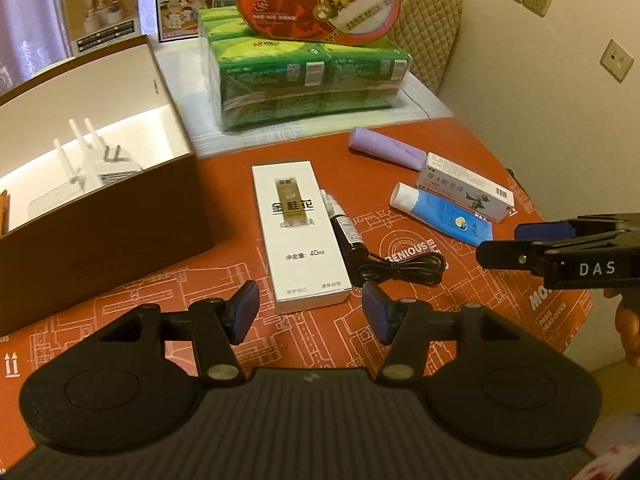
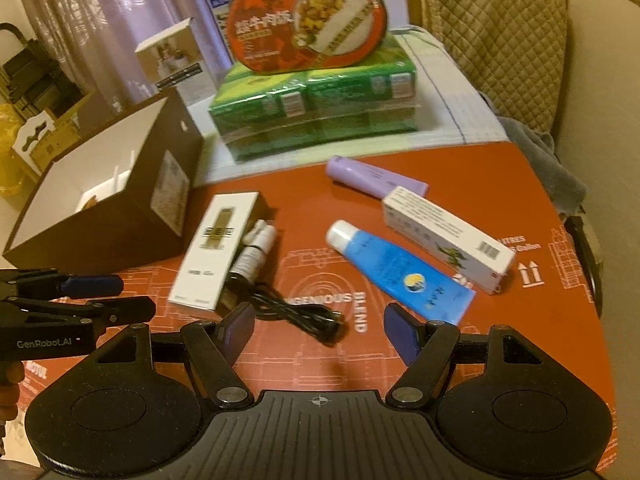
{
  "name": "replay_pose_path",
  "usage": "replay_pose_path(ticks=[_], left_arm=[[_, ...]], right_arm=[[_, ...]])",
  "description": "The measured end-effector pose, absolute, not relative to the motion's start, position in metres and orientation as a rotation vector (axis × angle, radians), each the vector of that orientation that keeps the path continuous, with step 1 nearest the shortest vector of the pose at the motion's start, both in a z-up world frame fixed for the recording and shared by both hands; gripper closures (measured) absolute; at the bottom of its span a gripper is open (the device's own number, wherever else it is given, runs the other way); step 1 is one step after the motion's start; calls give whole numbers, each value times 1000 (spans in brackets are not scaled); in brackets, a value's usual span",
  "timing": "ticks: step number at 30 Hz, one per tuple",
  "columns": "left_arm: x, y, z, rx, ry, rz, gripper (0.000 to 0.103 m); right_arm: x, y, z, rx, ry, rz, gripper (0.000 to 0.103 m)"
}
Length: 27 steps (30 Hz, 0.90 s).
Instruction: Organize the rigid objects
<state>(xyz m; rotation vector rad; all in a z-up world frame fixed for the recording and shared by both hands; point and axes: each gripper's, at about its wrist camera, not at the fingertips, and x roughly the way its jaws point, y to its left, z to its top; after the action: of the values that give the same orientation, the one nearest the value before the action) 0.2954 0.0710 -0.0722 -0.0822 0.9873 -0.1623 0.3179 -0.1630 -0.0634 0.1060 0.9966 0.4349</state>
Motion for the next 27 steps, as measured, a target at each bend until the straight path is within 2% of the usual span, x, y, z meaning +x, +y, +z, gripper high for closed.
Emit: replay_pose_path(ticks=[12,17,27], left_arm=[[324,51,-106,-6,1043,-155,49],[334,47,-116,24,1056,-140,43],[339,45,-126,56,1039,-111,44]], right_arm=[[326,-176,-81,73,1023,418,34],[332,-170,-88,51,1018,445,34],[341,-142,-103,-53,989,584,34]])
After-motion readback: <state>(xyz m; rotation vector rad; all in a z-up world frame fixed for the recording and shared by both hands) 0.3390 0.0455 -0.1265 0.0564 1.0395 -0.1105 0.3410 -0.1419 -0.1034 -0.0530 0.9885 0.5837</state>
